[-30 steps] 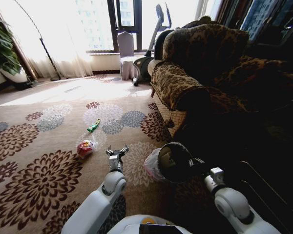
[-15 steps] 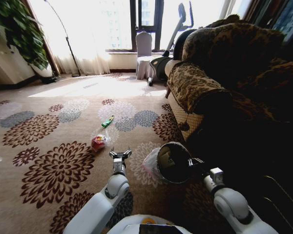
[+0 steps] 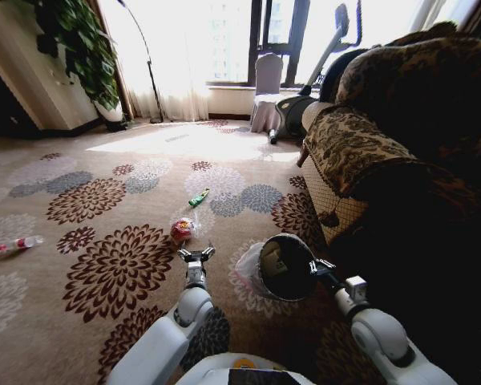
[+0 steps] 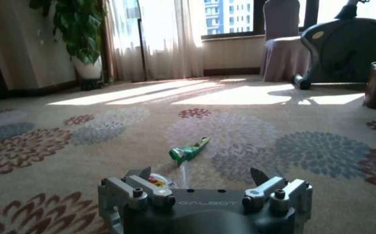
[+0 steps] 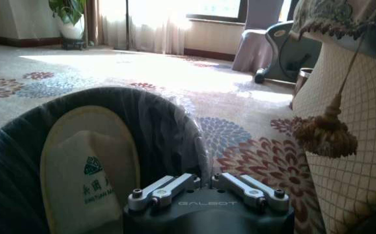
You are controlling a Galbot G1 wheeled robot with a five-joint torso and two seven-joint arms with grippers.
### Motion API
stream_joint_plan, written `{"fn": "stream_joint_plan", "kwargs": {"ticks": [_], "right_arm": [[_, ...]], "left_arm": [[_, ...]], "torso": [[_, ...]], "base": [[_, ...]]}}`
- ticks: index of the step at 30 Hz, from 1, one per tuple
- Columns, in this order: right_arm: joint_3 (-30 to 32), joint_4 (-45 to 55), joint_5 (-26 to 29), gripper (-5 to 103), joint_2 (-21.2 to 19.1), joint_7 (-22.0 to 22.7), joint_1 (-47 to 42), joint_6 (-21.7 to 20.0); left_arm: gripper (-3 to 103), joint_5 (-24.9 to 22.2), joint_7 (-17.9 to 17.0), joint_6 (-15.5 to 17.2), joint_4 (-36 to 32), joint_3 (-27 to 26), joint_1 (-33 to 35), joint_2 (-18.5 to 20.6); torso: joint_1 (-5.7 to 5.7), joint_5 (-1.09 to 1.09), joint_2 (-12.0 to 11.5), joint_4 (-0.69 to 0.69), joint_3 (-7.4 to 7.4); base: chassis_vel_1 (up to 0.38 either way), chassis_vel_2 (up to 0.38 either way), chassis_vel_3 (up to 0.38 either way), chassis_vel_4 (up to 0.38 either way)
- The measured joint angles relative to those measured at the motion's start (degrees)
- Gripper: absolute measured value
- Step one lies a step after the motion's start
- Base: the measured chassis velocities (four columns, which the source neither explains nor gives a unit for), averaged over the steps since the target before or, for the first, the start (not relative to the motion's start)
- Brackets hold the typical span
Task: Pick up the trash from the ground and place it into the trash bin.
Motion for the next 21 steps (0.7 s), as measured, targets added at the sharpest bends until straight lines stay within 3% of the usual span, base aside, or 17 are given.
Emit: {"fn": "stream_joint_plan", "kwargs": {"ticks": [21], "right_arm": [[-0.22, -0.26, -0.51, 2, 0.38, -0.55, -0.28, 0.17]], "left_arm": [[100, -0.43, 0.31, 0.58, 0.69, 0.25, -0.06, -0.58]], "torso": [[0.00, 0.01, 0.05, 0.02, 0.05]], "base": [[-0.164, 0.212, 0.224, -0.152]]}}
